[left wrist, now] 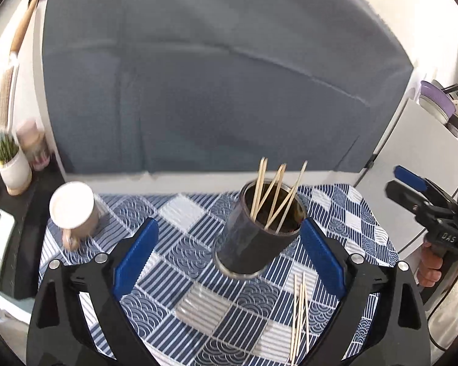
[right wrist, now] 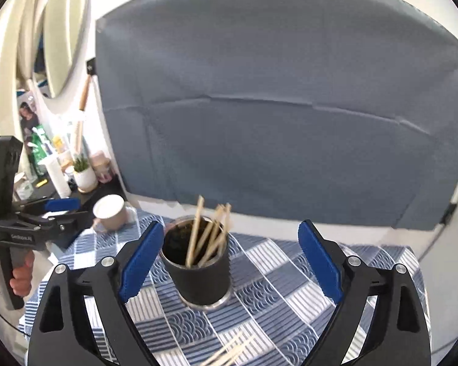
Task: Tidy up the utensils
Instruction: 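Move both open tools back down to the remaining wooden sticks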
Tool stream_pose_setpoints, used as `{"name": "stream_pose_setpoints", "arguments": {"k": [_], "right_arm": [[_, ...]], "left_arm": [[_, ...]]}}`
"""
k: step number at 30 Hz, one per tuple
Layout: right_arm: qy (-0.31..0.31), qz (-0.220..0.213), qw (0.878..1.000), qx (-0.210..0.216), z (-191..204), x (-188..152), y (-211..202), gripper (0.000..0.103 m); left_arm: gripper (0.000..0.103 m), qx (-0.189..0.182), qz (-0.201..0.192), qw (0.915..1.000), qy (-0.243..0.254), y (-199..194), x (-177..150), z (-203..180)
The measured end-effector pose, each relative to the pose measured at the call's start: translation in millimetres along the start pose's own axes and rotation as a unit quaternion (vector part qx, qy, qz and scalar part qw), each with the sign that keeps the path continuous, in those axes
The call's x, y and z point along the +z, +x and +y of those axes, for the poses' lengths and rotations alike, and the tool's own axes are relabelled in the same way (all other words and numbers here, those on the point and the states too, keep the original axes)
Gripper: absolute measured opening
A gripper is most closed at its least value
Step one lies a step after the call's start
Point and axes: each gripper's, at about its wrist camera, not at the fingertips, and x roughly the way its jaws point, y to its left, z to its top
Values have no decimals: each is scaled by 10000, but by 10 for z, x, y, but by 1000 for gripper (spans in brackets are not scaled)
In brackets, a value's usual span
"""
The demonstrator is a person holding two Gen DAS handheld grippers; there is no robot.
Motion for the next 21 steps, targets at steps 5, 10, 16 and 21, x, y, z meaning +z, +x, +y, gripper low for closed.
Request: {"name": "stream_pose_setpoints", "arguments": {"k": [5, 10, 16, 21], "right_arm": [[140, 284, 9990, -331, -82, -249, -21, 87], [449, 689, 9948, -606, -211, -596, 6, 87], [773, 1201, 9861, -854, -294, -1033, 101, 87], [898, 1513, 9800, -934, -261, -1322, 192, 87]], "left_arm": [[93, 90, 420, 9991, 61, 204, -196, 85], [94, 13, 919, 9957, 104, 460, -437, 121], [94, -141, 1394, 9899, 193, 718, -683, 117], [94, -237, 1782, 9832, 318, 934, -843, 80]]}}
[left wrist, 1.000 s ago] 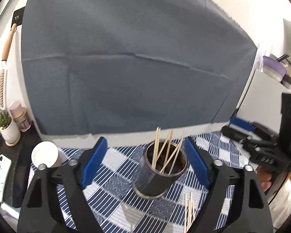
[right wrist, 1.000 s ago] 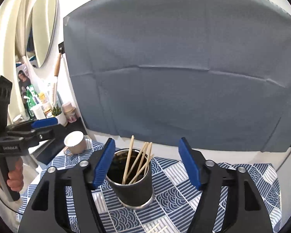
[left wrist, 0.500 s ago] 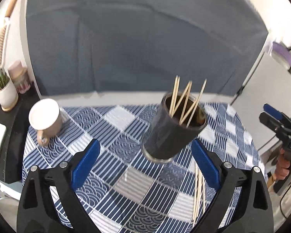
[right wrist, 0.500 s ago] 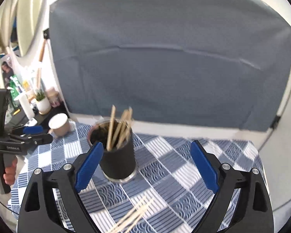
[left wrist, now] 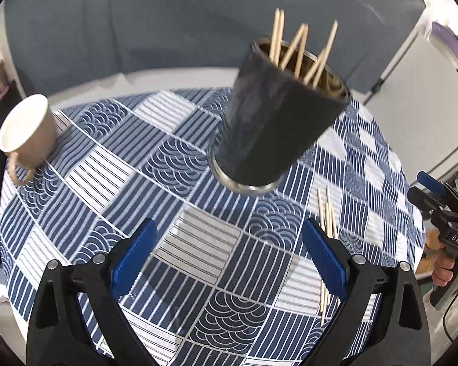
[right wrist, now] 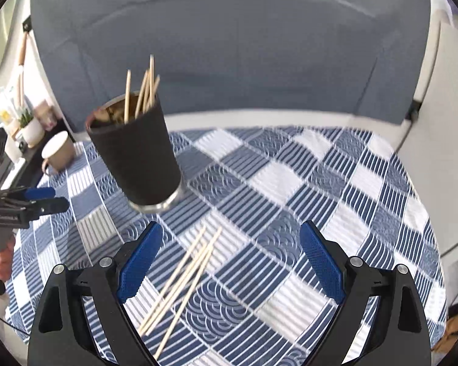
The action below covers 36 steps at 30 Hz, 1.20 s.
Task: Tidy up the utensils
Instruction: 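Move both open tools back down to the remaining wooden sticks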
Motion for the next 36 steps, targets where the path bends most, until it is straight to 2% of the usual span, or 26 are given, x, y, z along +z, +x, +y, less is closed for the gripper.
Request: {"name": "stream_pose_setpoints", "arguments": {"k": [11, 17, 26, 36], "right_arm": [[121, 652, 9978, -26, 60, -504, 346, 87], [161, 975, 9951, -27, 111, -756, 501, 87], [15, 1336, 9910, -9, 237, -1058, 704, 87], [-156, 1421, 9897, 17, 321, -1144, 753, 87]], "left_arm": [[94, -484, 504, 9975, 78, 360, -76, -229], [94, -385, 783, 9948, 522, 603, -100, -504], [94, -344, 1116, 9903, 757, 890, -163, -838], [94, 6, 1366, 9849, 1061, 1123, -173, -1087]]}}
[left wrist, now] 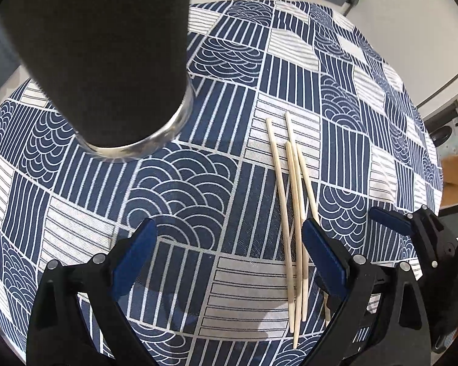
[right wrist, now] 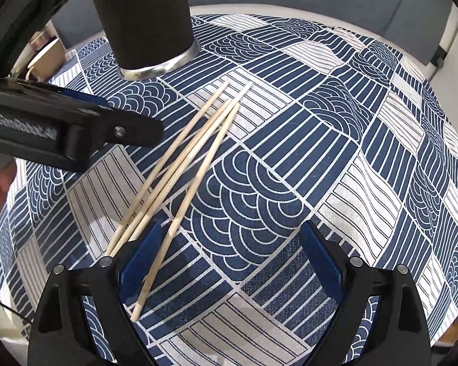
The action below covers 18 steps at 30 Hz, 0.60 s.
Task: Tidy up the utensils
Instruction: 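Move both open tools back down to the remaining wooden sticks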
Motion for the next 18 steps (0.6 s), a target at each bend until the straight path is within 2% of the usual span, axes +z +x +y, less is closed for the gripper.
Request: {"name": "stream_pose_setpoints", "arguments": {"k": [5, 8, 16, 18], "right_arm": [[-99, -25, 9999, 41, -43, -12, -9, 87], [-76, 4, 10000, 29, -136, -17, -11, 87], [-197, 77, 9998, -2, -357, 22, 14, 87], [-285, 74, 9996, 7, -385, 38, 22, 87]], "left_arm": [[94, 195, 56, 9998, 25, 90, 16, -70], [94, 192, 60, 9998, -50, 104, 46, -82], [96, 620, 165, 9979, 94, 197, 83, -232], [96, 617, 187, 9979, 1, 207, 118, -212]]}}
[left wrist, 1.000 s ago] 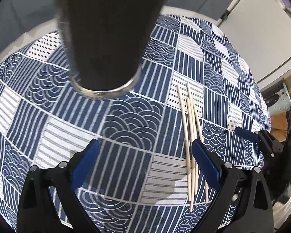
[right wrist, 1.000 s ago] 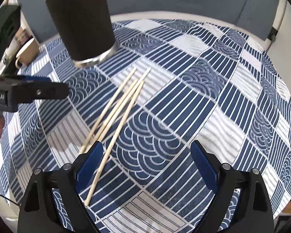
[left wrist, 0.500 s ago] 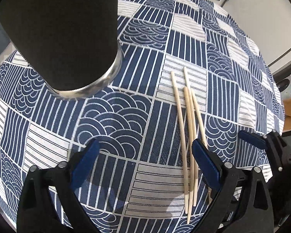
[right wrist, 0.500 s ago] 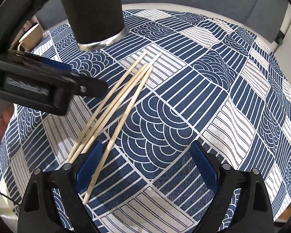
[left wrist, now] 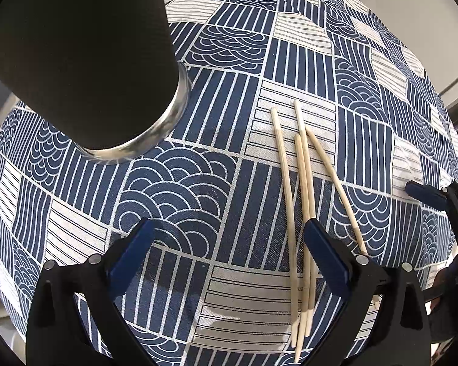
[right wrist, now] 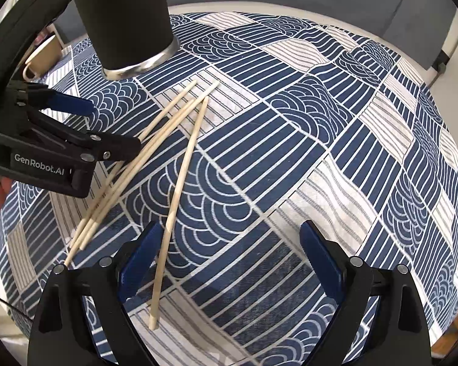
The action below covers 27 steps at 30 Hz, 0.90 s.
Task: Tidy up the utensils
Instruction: 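Move both open tools back down to the remaining wooden sticks, then close the left tool on one stick while the right tool grasps another stick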
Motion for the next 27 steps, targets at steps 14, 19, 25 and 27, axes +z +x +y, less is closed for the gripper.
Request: {"name": "stream_pose_setpoints", "arguments": {"k": [14, 19, 25, 27], "right_arm": [[-337, 71, 9991, 261, -110, 313, 109, 87], [-369, 63, 9989, 286, -121, 421, 115, 71], [-611, 53, 9973, 411, -94, 523, 61, 11], [-606, 68, 9974, 389, -112, 519, 61, 7]], "left_arm": [[76, 329, 134, 9991, -225, -20, 70, 10], [53, 385, 92, 9981, -477, -80, 40, 112], [21, 379, 135, 9963, -763, -159, -105, 196], [10, 317, 149, 9953, -898, -186, -183, 217]]}}
